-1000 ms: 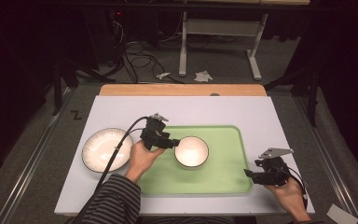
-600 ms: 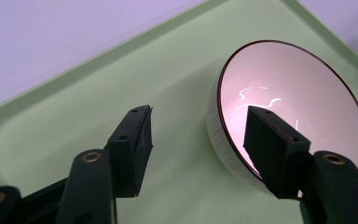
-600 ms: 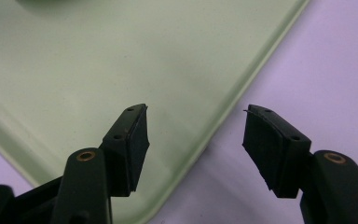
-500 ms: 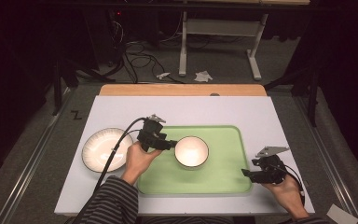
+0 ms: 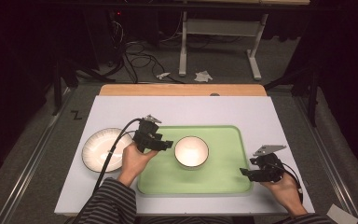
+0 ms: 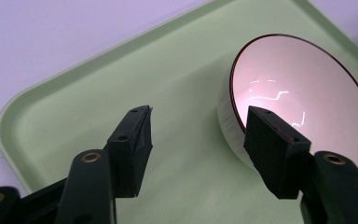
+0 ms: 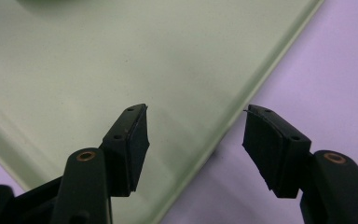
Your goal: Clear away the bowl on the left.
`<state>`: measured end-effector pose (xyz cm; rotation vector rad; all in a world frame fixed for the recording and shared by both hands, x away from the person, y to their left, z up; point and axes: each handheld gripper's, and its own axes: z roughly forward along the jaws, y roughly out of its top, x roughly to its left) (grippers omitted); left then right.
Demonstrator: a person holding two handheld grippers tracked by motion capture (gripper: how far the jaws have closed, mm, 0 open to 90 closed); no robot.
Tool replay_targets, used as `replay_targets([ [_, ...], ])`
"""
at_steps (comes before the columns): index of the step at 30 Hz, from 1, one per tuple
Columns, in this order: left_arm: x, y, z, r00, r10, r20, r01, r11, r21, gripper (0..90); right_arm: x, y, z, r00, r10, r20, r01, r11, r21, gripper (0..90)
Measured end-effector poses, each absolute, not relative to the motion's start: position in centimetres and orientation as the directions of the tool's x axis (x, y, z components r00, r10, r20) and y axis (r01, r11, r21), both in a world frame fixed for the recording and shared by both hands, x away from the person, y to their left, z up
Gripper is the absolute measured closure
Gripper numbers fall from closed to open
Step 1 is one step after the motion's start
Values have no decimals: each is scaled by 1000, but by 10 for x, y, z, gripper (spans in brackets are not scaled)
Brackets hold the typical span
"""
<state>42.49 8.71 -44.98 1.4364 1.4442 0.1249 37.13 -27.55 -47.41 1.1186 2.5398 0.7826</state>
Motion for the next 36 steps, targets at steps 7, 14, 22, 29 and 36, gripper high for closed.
replay_targets([
  [7, 422, 90, -448, 271, 784, -558, 663, 268, 699, 420, 374, -273, -475, -671, 741, -16, 610, 565, 555, 415],
  [14, 420, 94, -449, 266, 795, -545, 663, 260, 702, 420, 376, -272, -475, -677, 736, -15, 607, 570, 555, 415],
  [22, 415, 101, -446, 256, 800, -543, 653, 271, 707, 420, 380, -268, -476, -690, 723, -17, 599, 584, 547, 414],
  [29, 409, 106, -447, 245, 806, -539, 652, 275, 707, 420, 383, -265, -477, -697, 717, -17, 596, 592, 543, 414],
  [36, 402, 115, -446, 237, 815, -529, 640, 279, 716, 421, 385, -263, -477, -701, 713, -15, 592, 595, 543, 414],
])
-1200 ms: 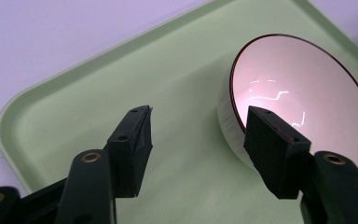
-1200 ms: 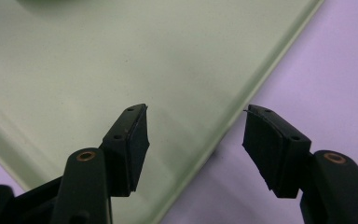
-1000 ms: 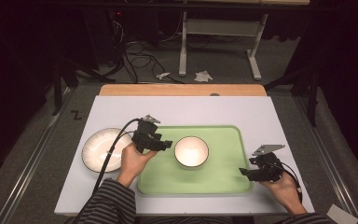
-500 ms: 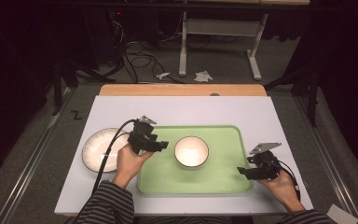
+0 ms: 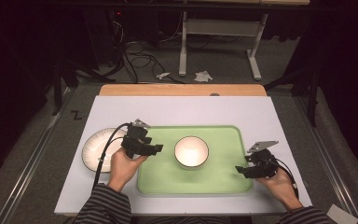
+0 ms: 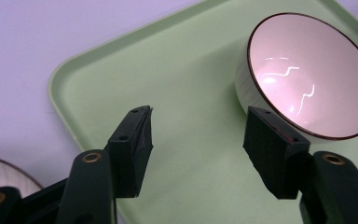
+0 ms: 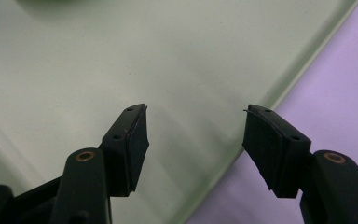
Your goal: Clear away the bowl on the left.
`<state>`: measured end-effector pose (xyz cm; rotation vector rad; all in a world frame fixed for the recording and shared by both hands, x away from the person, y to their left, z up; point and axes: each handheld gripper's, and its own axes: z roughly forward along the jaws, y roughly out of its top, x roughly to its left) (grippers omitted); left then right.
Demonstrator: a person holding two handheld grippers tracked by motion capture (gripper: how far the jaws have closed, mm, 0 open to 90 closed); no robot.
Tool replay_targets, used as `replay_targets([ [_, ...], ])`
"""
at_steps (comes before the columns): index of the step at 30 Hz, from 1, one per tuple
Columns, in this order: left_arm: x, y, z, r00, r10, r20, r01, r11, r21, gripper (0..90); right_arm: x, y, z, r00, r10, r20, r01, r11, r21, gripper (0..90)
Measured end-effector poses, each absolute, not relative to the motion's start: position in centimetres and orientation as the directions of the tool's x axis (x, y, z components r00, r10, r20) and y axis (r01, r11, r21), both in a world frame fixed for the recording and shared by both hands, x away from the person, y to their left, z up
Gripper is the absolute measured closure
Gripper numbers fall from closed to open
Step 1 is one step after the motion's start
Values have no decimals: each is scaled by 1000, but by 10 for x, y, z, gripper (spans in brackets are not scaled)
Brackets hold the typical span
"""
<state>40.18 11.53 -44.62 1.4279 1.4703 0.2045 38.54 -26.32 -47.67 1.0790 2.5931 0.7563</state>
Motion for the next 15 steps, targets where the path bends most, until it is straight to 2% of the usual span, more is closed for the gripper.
replay_targets([
  [15, 390, 130, -445, 199, 794, -575, 636, 342, 692, 422, 390, -257, -478, -716, 698, -14, 586, 611, 532, 415],
])
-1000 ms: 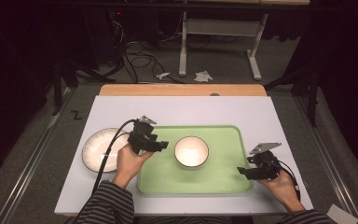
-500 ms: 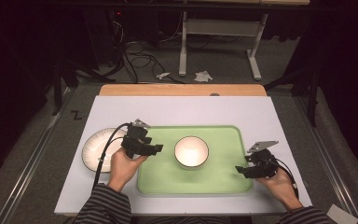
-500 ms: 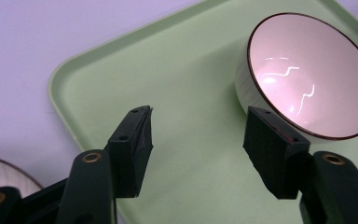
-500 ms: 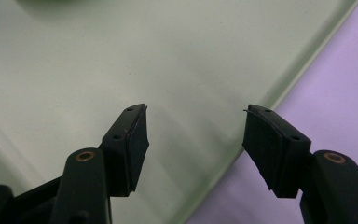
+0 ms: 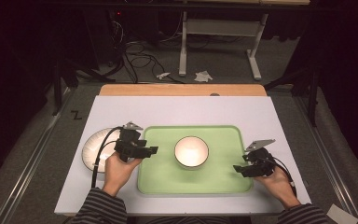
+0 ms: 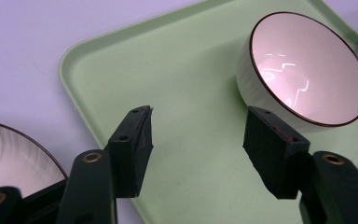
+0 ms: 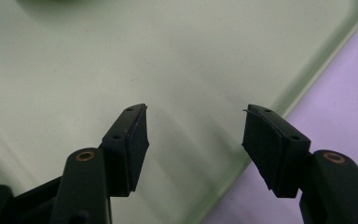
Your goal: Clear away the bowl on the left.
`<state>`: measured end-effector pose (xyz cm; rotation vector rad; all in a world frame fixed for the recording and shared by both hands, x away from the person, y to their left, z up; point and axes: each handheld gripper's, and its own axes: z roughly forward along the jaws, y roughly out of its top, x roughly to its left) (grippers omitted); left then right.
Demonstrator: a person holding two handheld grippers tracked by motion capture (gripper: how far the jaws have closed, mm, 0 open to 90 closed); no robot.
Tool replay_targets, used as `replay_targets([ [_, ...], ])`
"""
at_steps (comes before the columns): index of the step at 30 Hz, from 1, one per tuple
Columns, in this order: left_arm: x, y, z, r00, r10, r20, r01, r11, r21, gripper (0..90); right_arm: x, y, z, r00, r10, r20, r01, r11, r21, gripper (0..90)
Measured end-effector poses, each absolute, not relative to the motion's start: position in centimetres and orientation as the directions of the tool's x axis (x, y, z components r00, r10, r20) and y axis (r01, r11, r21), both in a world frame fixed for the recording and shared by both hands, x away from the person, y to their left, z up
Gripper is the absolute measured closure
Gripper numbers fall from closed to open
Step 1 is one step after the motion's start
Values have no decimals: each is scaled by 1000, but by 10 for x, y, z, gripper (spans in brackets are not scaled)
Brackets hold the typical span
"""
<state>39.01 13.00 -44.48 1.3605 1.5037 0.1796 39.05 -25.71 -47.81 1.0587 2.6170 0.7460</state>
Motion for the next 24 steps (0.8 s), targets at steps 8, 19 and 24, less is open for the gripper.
replay_targets([
  [8, 382, 133, -448, 188, 795, -576, 642, 345, 685, 421, 394, -254, -479, -724, 689, -13, 578, 617, 533, 416],
  [19, 370, 134, -451, 189, 792, -580, 645, 345, 681, 410, 397, -248, -479, -741, 672, -8, 566, 630, 532, 417],
  [24, 367, 134, -453, 182, 789, -586, 650, 351, 674, 402, 398, -247, -479, -743, 670, -1, 567, 630, 530, 416],
])
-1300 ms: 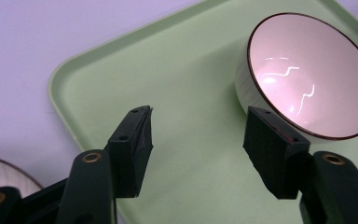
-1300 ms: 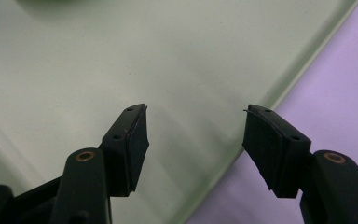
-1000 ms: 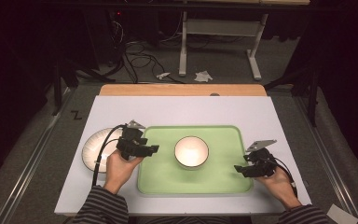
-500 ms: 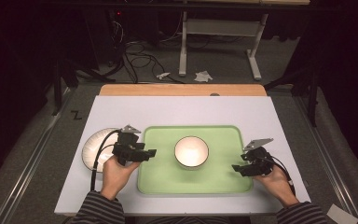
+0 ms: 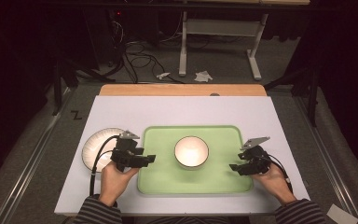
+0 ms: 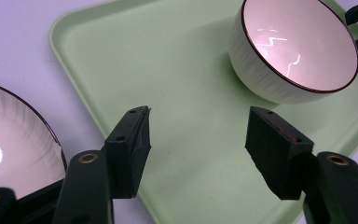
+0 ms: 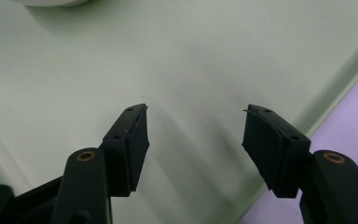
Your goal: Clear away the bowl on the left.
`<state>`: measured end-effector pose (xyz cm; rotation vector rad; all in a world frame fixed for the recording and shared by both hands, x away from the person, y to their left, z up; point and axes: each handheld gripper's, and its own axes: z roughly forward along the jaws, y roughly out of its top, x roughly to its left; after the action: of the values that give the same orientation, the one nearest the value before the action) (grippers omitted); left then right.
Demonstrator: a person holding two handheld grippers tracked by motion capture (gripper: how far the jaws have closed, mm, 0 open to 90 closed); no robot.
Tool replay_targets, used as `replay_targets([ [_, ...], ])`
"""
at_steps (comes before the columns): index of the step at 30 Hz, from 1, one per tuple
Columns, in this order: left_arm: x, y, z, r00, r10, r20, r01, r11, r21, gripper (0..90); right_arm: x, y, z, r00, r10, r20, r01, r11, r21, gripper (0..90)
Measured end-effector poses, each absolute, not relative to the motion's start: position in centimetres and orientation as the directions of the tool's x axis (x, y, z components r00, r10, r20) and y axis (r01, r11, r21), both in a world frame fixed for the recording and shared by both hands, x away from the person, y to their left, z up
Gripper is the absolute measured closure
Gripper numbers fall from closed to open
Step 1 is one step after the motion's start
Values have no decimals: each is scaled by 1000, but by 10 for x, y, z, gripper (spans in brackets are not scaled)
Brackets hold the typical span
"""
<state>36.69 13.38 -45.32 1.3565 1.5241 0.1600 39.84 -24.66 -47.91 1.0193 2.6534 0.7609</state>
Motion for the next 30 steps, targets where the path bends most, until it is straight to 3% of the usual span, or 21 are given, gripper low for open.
replay_targets([
  [30, 367, 113, -478, 223, 828, -515, 723, 214, 657, 391, 397, -238, -485, -779, 628, 4, 546, 674, 497, 410],
])
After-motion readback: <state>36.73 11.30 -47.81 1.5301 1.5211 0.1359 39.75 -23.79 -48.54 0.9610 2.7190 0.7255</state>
